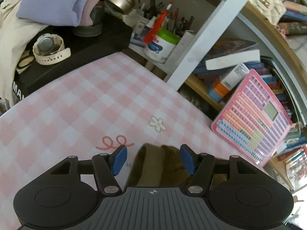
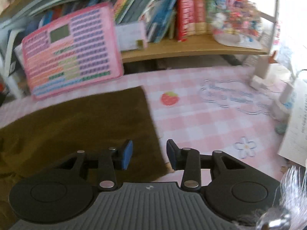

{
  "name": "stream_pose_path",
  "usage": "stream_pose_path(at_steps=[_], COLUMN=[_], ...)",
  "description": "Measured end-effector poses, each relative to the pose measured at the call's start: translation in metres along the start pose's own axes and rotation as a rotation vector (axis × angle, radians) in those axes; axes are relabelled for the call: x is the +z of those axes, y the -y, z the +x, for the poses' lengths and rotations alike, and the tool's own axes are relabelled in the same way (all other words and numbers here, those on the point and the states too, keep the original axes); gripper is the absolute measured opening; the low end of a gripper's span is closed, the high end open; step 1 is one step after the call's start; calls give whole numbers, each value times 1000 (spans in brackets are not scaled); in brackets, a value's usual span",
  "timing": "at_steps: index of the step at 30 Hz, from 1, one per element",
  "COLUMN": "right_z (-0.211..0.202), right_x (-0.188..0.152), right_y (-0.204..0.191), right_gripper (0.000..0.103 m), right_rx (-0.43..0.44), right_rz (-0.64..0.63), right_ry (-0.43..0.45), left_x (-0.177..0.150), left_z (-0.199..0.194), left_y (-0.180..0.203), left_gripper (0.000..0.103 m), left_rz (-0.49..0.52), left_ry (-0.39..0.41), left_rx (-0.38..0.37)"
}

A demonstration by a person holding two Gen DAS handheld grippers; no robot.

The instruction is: Fold clothes

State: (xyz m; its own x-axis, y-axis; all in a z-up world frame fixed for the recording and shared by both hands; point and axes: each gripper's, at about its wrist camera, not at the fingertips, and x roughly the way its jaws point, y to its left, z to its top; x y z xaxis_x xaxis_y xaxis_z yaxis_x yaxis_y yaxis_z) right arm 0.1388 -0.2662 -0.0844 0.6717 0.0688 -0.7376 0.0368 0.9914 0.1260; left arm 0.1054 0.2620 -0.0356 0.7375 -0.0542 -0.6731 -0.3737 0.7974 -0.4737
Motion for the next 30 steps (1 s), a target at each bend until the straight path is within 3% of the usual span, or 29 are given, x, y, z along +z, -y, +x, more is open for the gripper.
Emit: stream_pose_path(at_steps=[4, 12, 15, 17, 19, 20, 23, 28, 30], right_z=[23, 37, 37, 38, 39, 39, 40, 45, 47], right_x=[-9, -22, -23, -23, -22, -22, -22, -19, -12], right_y=[-5, 4, 3, 3, 3, 3, 3, -2, -2], right_gripper=[31, 30, 31, 31, 31, 31, 31, 39, 40], right_rx=[-47, -76, -81, -83, -83, -83, -84, -63, -47], right_rz=[-8, 21, 12, 8, 2, 0, -2, -24, -39], right_ry=[-44, -63, -62, -63, -66, -68, -69, -71, -64], left_x=[7, 7, 4, -1, -2, -1, 5, 10, 7], left_z=[18, 34, 50, 56, 42, 25, -7, 42, 46], left_y=[-8, -21, -22, -22, -14, -5, 4, -35, -35], left_gripper=[62, 55, 32, 5, 4, 4, 5, 7, 12], left_rz=[-97, -306, -369, -416, -411, -353, -249, -376, -367], left_ry=[-93, -159, -170, -157, -80, 9, 153, -42, -50], left_rx=[-9, -96, -116, -127, -144, -176, -189, -62, -60])
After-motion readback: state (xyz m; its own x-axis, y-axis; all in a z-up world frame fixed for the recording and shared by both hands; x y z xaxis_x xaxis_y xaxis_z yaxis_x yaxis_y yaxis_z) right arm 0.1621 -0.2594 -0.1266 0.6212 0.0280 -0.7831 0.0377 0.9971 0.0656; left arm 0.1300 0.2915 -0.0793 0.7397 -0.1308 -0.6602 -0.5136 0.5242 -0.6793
